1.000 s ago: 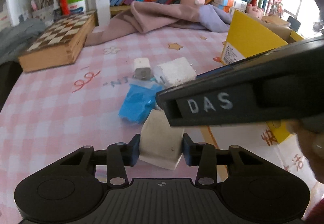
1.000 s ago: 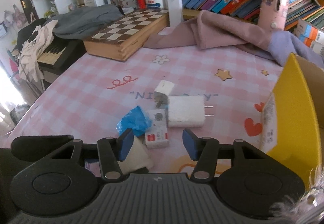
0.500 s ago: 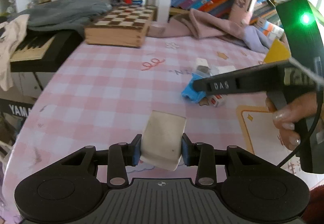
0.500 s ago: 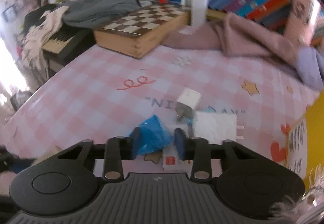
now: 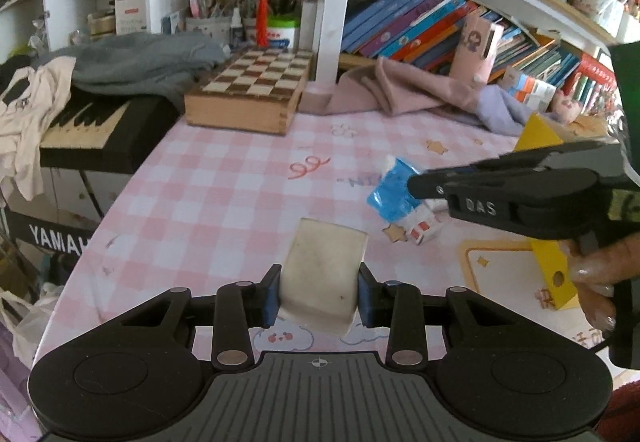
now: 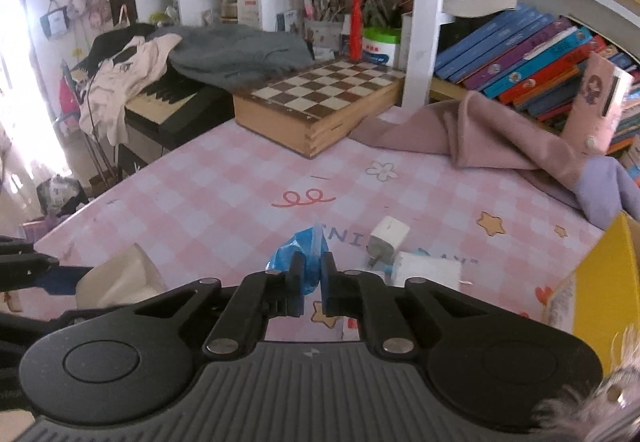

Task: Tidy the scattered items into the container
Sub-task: 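Lift the sponge block with the left tool while the right tool grasps the blue packet, then carry the sponge block and blue packet with both tools toward the yellow box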

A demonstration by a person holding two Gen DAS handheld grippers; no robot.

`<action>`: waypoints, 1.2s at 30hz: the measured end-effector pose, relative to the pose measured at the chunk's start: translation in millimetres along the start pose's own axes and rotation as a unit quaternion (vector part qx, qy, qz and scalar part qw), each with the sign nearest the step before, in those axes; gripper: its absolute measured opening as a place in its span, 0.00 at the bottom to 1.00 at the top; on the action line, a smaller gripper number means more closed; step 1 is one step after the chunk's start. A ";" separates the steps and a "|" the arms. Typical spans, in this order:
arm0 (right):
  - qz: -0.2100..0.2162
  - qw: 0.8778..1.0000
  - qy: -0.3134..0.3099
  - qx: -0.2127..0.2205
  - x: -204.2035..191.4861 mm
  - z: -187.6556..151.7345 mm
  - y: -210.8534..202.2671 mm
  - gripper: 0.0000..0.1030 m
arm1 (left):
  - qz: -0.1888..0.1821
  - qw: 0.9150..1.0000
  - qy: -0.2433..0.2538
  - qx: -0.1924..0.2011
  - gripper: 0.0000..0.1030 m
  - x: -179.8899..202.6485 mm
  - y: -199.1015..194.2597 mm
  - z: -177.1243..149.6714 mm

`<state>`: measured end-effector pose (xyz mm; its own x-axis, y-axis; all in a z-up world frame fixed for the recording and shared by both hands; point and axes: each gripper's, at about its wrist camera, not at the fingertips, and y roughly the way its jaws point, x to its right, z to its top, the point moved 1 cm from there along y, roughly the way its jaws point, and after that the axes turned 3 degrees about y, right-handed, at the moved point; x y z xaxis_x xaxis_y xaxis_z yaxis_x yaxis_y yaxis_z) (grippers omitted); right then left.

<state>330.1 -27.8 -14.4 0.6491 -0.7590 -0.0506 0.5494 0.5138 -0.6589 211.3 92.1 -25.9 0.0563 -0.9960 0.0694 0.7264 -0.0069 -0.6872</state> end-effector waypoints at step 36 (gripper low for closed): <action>-0.075 0.994 0.078 0.016 -35.8 -82.3 -149.4 0.07 | -0.087 0.994 0.051 0.041 0.31 30.5 -102.2 -42.7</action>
<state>181.5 -110.3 24.1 0.4704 -0.8796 -0.0715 0.6516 0.4009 -0.6440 109.6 58.6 15.6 -0.1423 -0.9841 0.1061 0.7728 -0.1774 -0.6093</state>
